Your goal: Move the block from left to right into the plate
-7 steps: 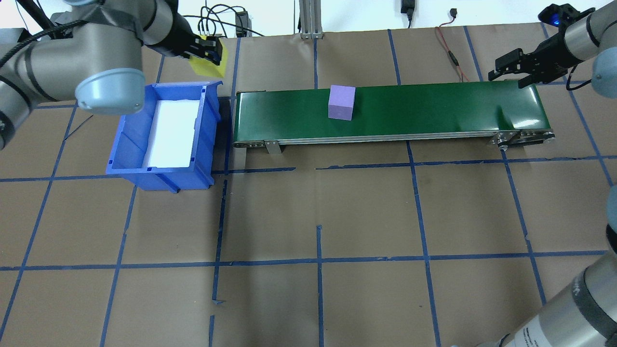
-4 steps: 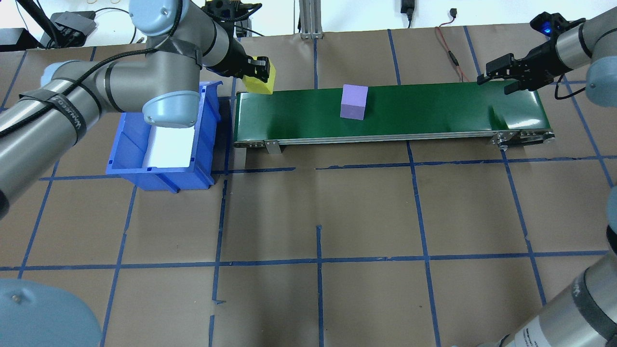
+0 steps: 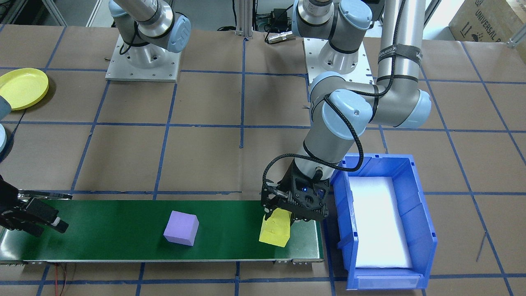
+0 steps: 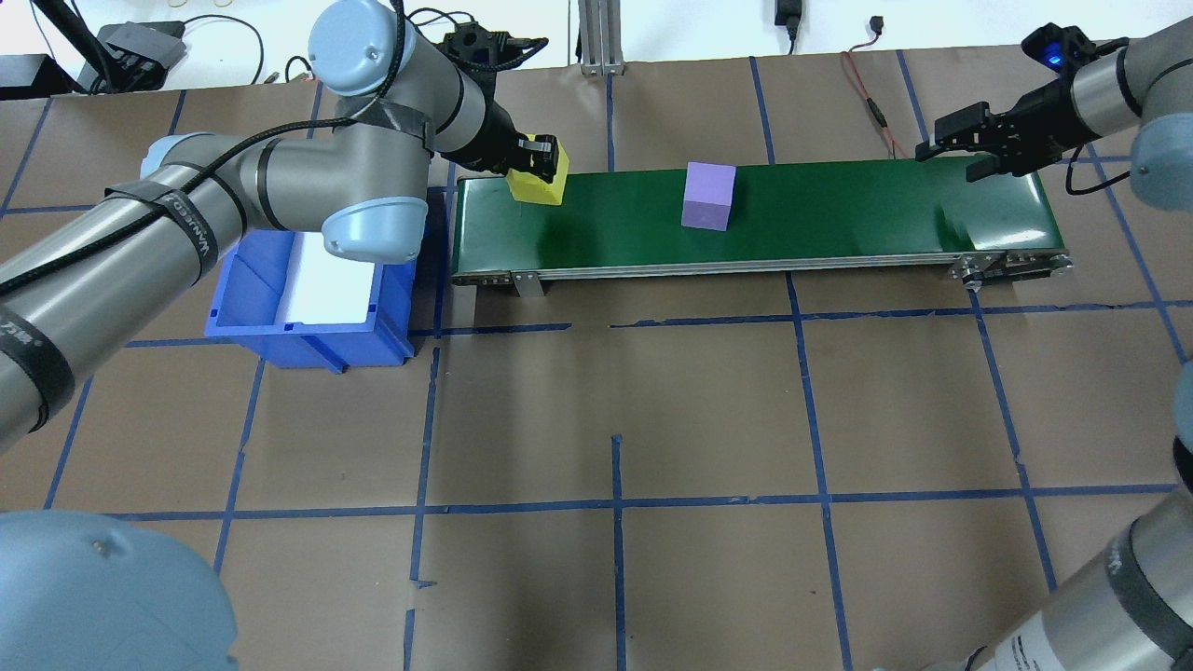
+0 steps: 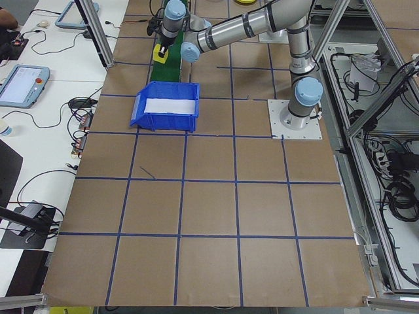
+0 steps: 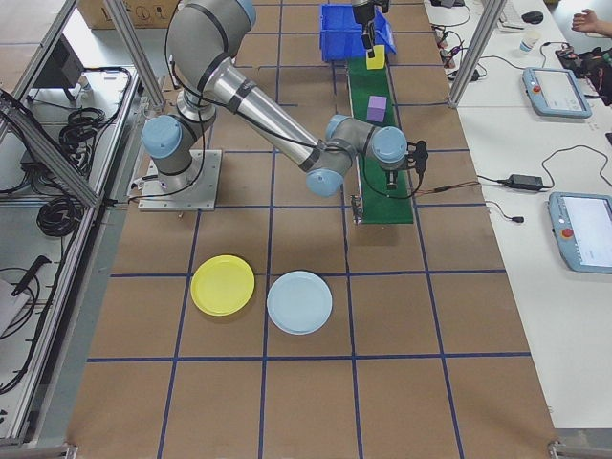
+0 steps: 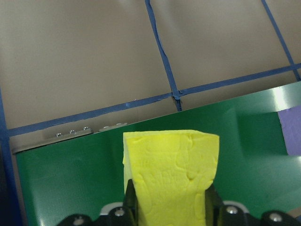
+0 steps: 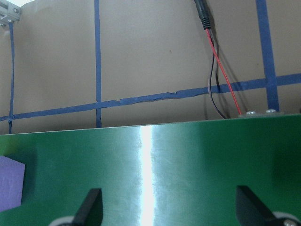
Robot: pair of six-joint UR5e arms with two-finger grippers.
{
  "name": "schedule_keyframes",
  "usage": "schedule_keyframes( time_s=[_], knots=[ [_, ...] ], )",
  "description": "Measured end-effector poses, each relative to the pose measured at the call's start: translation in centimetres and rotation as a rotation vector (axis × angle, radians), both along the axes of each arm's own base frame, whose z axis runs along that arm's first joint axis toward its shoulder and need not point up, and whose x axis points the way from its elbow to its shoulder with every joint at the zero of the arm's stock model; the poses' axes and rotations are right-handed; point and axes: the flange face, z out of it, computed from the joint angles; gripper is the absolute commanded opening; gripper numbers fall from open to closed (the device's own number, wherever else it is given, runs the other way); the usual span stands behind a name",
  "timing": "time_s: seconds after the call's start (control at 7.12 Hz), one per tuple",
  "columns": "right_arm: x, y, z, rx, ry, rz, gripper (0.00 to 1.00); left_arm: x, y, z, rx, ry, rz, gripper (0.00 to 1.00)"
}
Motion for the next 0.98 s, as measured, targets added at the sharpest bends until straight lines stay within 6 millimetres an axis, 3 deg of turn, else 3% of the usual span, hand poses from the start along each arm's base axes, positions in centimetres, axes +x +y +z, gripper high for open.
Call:
schedule_keyframes(
  time_s=[0.42,0.56,0.84,0.98],
  knots=[
    [0.1,0.2,0.0,0.01,-0.009,-0.002,1.0,0.1,0.2,0.1,0.004,-0.021,0.005,1.0],
    [0.1,0.2,0.1,0.017,-0.012,-0.013,1.0,0.6,0.5,1.2,0.007,-0.057,0.02,1.0],
    [0.4,0.0,0.5,0.026,-0.062,-0.054,1.0,3.0,2.5,6.1,0.052,-0.135,0.063,1.0],
    [0.6,-0.1,0.6,0.019,-0.093,-0.061,1.0,6.4,3.8,9.1,0.099,-0.161,0.113,1.0]
  ],
)
